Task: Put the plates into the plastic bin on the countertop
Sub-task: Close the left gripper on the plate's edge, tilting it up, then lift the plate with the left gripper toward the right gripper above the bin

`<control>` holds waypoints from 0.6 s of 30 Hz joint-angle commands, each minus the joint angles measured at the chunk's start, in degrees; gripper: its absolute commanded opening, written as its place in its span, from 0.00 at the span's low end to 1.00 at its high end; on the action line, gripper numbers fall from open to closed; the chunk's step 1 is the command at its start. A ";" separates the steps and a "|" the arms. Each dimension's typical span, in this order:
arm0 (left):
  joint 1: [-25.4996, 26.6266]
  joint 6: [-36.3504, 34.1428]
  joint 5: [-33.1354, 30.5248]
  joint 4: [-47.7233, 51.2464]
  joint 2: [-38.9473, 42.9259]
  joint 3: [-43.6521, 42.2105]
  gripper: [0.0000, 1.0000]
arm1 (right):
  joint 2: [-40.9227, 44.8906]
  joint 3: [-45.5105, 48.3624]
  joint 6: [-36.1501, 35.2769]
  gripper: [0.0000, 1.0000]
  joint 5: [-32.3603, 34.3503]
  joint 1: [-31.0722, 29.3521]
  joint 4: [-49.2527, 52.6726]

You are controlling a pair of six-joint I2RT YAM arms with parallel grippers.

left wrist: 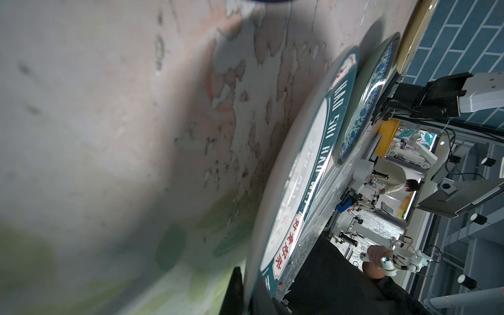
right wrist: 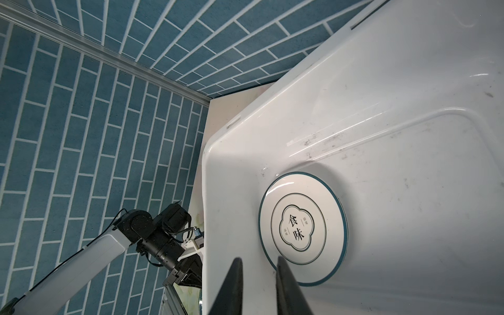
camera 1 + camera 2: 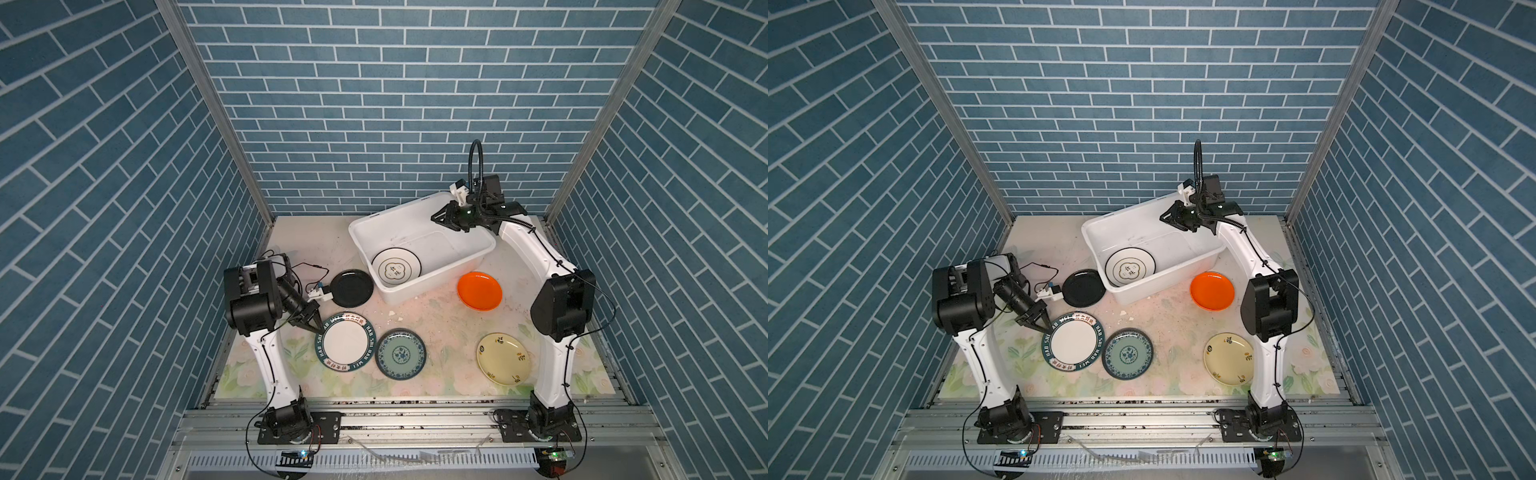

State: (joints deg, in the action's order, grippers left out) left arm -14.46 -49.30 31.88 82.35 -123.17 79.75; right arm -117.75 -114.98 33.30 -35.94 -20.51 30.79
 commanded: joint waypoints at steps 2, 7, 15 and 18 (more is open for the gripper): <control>-1.03 -1.43 -1.06 2.82 3.05 2.55 0.00 | -0.45 -2.00 1.33 0.23 -1.10 -0.20 -1.30; -2.60 -1.56 -0.42 6.00 4.31 6.64 0.00 | -1.15 -3.27 1.42 0.23 -1.73 -0.23 -1.33; -3.80 -2.31 -0.58 13.02 6.77 14.89 0.00 | -1.68 -3.86 0.41 0.23 -2.13 -0.23 -0.90; -3.89 -3.09 -1.43 15.27 8.19 17.47 0.00 | -1.73 -3.56 0.34 0.23 -2.45 -0.23 -0.98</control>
State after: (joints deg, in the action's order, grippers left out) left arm -18.06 -50.54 30.41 89.97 -117.54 94.87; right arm -118.37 -117.43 33.87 -37.23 -20.58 30.35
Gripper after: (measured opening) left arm 0.077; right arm 0.232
